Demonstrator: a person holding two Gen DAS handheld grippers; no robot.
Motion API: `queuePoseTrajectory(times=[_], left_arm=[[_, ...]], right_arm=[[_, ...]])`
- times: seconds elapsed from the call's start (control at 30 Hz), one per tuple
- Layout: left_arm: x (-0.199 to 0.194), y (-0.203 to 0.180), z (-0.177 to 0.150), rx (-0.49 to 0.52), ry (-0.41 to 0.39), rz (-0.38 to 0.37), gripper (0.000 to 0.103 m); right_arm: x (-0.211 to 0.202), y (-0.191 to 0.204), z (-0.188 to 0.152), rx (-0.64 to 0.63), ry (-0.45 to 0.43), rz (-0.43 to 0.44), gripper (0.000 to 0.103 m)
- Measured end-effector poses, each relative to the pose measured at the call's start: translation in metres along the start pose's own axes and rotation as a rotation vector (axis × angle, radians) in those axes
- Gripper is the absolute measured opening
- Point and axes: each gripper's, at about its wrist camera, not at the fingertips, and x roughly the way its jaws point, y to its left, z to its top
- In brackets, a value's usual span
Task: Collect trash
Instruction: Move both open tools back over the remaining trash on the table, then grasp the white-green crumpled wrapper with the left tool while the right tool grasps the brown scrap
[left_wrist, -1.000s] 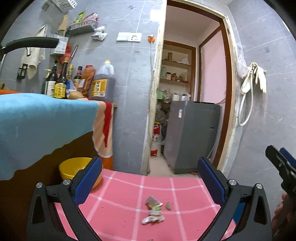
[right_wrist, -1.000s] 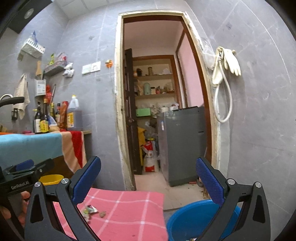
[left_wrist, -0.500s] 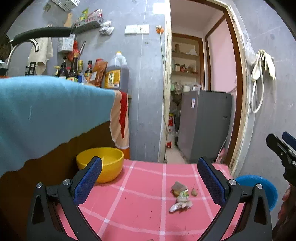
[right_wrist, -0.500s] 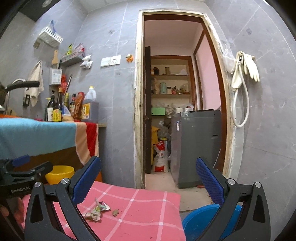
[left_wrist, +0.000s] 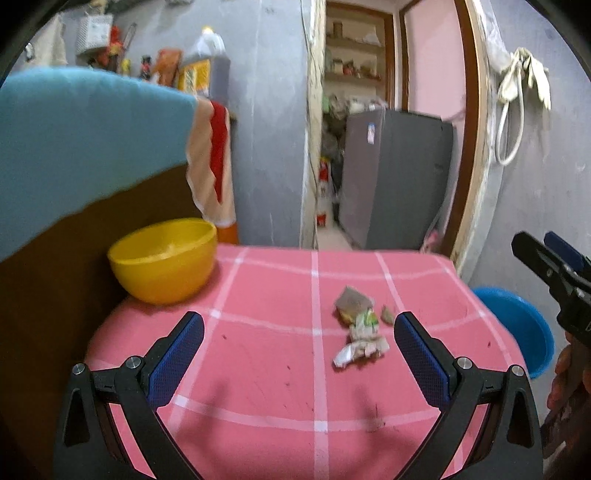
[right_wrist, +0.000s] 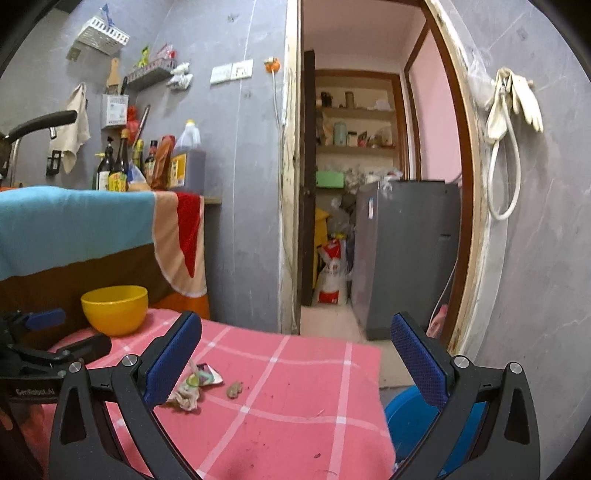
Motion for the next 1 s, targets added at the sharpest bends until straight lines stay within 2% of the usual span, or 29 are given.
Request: queuePoseTrajectory(times=[0.17, 0.3, 0.47, 0.63, 0.83, 0.87, 0.93, 1.0], left_arm=[[0.027, -0.003, -0.004, -0.008, 0.15, -0.052, 0.101], [0.039, -0.009, -0.007, 0.005, 0.192, -0.077, 0.1], [0.054, -0.014, -0.007, 0.006, 0.24, -0.105, 0.089], [0.072, -0.015, -0.008, 0.008, 0.309, -0.121, 0.067], [0.079, -0.011, -0.009, -0.024, 0.351, -0.19, 0.045], [0.079, -0.01, -0.009, -0.027, 0.349, -0.202, 0.043], [0.079, -0.008, -0.007, -0.035, 0.349, -0.221, 0.032], [0.081, -0.008, -0.005, -0.043, 0.352, -0.234, 0.027]], right_arm=[[0.014, -0.005, -0.006, 0.021, 0.061, 0.016, 0.103], [0.025, -0.008, -0.01, 0.038, 0.115, 0.028, 0.103], [0.038, -0.011, -0.016, 0.041, 0.184, 0.044, 0.1], [0.05, -0.014, -0.022, 0.049, 0.257, 0.052, 0.095], [0.069, -0.019, -0.032, 0.082, 0.362, 0.082, 0.083], [0.072, -0.019, -0.033, 0.084, 0.377, 0.089, 0.078], [0.076, -0.017, -0.036, 0.078, 0.402, 0.103, 0.072], [0.081, -0.013, -0.037, 0.063, 0.427, 0.125, 0.064]])
